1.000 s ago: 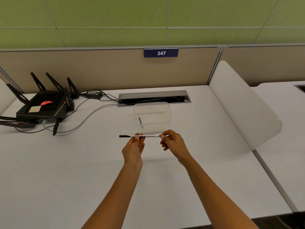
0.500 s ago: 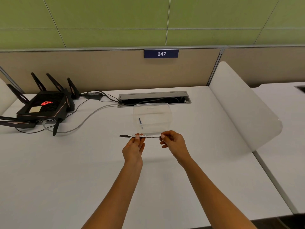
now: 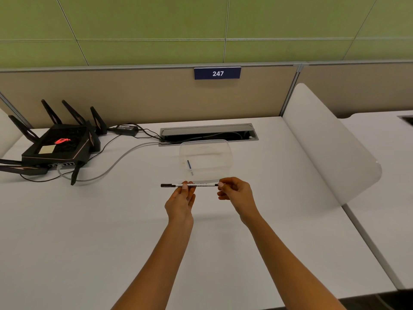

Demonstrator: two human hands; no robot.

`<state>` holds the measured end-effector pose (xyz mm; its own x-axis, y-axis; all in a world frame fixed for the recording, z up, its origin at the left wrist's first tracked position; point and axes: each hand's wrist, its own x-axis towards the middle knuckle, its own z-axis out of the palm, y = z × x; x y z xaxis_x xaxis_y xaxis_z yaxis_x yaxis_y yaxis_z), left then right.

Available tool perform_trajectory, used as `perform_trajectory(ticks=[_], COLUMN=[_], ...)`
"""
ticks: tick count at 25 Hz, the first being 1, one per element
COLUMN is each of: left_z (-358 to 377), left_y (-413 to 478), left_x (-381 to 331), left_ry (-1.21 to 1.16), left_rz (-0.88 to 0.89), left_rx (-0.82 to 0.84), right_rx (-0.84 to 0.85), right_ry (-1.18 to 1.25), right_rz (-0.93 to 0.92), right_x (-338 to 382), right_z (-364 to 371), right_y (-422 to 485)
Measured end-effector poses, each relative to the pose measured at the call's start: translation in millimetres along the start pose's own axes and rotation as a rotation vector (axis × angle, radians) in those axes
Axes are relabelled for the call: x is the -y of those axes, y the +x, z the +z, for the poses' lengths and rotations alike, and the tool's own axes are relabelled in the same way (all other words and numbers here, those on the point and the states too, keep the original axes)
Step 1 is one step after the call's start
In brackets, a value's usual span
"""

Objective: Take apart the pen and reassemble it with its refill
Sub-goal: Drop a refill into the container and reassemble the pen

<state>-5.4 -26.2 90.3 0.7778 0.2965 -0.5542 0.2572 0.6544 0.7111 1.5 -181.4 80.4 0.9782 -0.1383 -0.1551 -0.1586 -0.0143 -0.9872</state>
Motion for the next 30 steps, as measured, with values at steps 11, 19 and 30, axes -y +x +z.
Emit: perform_trajectory(ticks=[11, 19, 30], left_z=[0, 7, 23], left_y=[-2, -5, -5], left_x=[0, 2, -3], left_ry=[-0.02, -0.066, -0.048], left_rz=[0.002, 0.016, 0.114], left_rx=[-0.015, -0.095, -0.178], right_rx=[-0.035, -0.192, -0.293], right_ry=[-0.016, 0.111, 0.151], right_rz=[0.008, -0.007, -0.014], right_x=[3, 4, 1], right_z=[4, 21, 43], right_y=[-3, -11, -15])
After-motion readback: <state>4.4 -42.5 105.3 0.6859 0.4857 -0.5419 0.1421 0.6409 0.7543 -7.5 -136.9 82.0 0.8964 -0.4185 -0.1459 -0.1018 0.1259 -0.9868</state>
